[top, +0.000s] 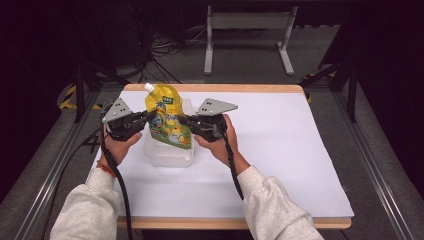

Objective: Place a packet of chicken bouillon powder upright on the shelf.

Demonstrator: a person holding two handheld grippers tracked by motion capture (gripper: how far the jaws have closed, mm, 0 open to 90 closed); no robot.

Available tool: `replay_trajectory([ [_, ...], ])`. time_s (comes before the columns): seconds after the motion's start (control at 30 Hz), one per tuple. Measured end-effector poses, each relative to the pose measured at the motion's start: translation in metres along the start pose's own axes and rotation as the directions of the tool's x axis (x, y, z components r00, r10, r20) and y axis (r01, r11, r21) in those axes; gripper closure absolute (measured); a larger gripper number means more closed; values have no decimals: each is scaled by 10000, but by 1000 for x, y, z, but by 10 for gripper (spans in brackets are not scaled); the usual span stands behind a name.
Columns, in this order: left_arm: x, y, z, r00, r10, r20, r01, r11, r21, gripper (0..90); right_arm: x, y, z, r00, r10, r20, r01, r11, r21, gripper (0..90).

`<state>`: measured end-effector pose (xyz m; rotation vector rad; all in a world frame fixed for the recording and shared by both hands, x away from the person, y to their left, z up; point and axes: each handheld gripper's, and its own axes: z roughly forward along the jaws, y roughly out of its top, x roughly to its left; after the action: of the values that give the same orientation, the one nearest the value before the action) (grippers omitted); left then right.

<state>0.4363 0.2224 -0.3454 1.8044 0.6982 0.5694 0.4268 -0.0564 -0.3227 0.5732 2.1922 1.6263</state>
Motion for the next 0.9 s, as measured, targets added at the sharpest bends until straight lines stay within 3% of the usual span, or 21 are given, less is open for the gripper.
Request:
replay_trajectory([
  [0.1, -2, -5, 1, 9997, 209, -127, -208, 9998, 80, 861, 0, -4, 2, 10000, -15, -86, 15, 10000, 52, 900],
  [0.37, 1, -12, 1, 10000, -96, -23, 96, 10000, -18, 864, -2, -10, 6, 10000, -5, -93, 5, 10000, 41, 900],
  [0.47, -2, -6, 3, 9992, 308, -260, -305, 9995, 110, 866, -2, -7, 7, 9998, -192, 6, 192, 9998, 58, 900],
  [0.67, 2, -9, 4, 9997, 28, -228, -30, 9999, -106, 866, -6, -2, 8, 9992, -372, 172, 371, 9993, 23, 900],
  [0.9, 7, -17, 7, 9996, -252, -141, 252, 9997, -19, 863, -7, -8, 15, 9997, -226, 117, 224, 9997, 101, 900],
])
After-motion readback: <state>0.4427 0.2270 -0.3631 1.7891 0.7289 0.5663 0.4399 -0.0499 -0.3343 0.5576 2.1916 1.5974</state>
